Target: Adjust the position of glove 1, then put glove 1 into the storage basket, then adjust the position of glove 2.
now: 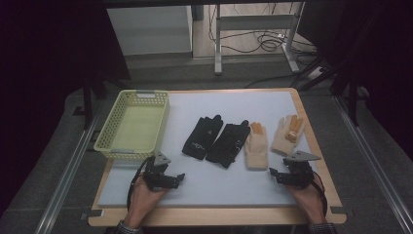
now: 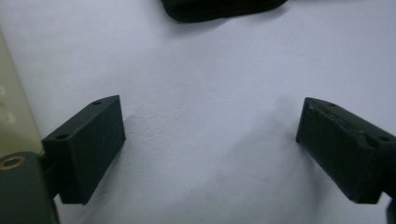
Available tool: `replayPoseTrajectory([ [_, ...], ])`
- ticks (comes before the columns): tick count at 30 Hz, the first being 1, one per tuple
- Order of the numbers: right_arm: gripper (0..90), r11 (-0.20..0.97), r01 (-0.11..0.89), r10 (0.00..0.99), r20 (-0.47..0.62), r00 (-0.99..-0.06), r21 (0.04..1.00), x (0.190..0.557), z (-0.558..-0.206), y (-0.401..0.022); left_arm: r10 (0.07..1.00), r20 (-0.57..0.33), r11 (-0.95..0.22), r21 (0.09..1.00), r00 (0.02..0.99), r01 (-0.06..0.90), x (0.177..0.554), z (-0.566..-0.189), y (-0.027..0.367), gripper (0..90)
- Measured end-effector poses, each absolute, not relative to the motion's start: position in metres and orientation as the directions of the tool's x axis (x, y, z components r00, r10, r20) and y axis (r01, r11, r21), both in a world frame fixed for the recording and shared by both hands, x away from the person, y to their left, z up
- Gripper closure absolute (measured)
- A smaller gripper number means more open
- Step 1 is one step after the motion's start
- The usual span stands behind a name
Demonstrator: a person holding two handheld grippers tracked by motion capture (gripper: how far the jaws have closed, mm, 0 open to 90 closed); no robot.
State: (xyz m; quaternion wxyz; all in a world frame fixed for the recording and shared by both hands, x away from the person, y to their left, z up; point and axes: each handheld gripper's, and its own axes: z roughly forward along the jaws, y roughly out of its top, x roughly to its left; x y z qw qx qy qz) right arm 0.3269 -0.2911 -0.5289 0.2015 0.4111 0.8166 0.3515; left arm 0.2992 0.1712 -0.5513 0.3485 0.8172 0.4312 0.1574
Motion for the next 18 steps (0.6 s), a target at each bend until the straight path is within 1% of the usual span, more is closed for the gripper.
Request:
replayPoseTrajectory([
  [6,27.4,0.42,0.526,0.813,-0.049,-0.58,0.74,0.3263,-0.5294,-0.2904,0.814,-0.045,-0.384,0.706,0.579,0.594,0.2989,-0.5515,0.1716,7.4],
  [7,25.5,0.42,0.526,0.814,-0.05,-0.579,0.74,0.3263,-0.5295,-0.2904,0.814,-0.045,-0.384,0.707,0.58,0.594,0.2989,-0.5515,0.1716,7.3],
  [9,18.3,0.413,0.541,0.825,-0.05,-0.562,0.732,0.3275,-0.5298,-0.2902,0.814,-0.045,-0.384,0.707,0.58,0.594,0.2989,-0.5516,0.1719,7.3],
  [11,17.6,0.413,0.543,0.825,-0.047,-0.563,0.731,0.3277,-0.5298,-0.2901,0.814,-0.045,-0.385,0.706,0.58,0.594,0.2989,-0.5516,0.1717,7.3],
  [12,14.4,0.411,0.552,0.832,-0.051,-0.553,0.726,0.3284,-0.5301,-0.2898,0.814,-0.045,-0.384,0.706,0.58,0.594,0.2989,-0.5516,0.1719,7.4],
  [18,14.4,0.407,0.556,0.835,-0.049,-0.548,0.725,0.3281,-0.5298,-0.2895,0.814,-0.045,-0.384,0.707,0.579,0.594,0.2988,-0.5516,0.1718,7.4],
])
